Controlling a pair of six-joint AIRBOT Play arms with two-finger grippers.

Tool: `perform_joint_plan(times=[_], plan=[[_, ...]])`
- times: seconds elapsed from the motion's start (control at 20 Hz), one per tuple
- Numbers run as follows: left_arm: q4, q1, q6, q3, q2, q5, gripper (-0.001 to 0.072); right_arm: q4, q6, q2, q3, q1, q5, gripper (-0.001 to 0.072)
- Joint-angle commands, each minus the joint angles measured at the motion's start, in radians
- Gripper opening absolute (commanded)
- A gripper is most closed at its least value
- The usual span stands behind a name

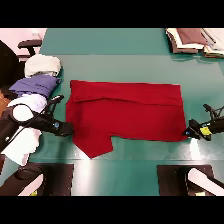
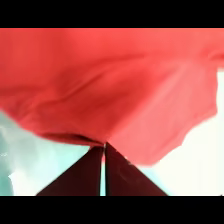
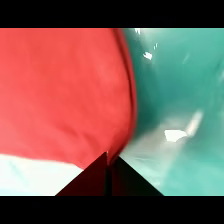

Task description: Fold the shirts.

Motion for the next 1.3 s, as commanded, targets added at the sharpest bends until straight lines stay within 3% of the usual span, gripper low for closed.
perform_joint_plan(times=[0.0, 0.15, 0.3, 0.65, 0.85, 1.1, 1.15, 1.2, 1.25], plan=[[0.044, 0.0, -0.033, 0.009, 0.127, -0.174, 0.0021, -0.161, -0.006, 0.109, 0.047, 0.035, 0.143, 0.0013], [0.042, 0.0, -0.071, 0.031, 0.189, -0.193, 0.0021, -0.161, 0.002, 0.229, 0.082, 0.045, 0.161, 0.0013], [0.047, 0.0, -0.048, 0.089, 0.14, -0.079, 0.0021, -0.16, 0.031, 0.207, 0.18, 0.117, 0.137, 0.0012], [0.159, 0.0, 0.013, 0.344, -0.251, 0.25, 0.0023, -0.158, 0.083, -0.169, 0.579, 0.266, 0.081, 0.0013], [0.177, 0.0, 0.013, 0.439, -0.455, 0.369, 0.0023, -0.035, 0.087, -0.382, 0.76, 0.276, 0.055, 0.0013], [0.177, 0.0, 0.001, 0.472, -0.535, 0.501, 0.0024, 0.046, 0.088, -0.563, 0.899, 0.274, 0.04, 0.0017], [0.177, 0.0, 0.001, 0.482, -0.535, 0.5, 0.0027, 0.05, 0.087, -0.581, 0.919, 0.273, 0.042, 0.0121], [0.177, 0.0, 0.001, 0.501, -0.535, 0.486, 0.0238, 0.051, 0.085, -0.592, 0.937, 0.268, 0.044, 0.0353], [0.177, 0.0, 0.0, 0.528, -0.535, 0.46, 0.0511, 0.051, 0.054, -0.592, 0.946, 0.257, 0.061, 0.0442]])
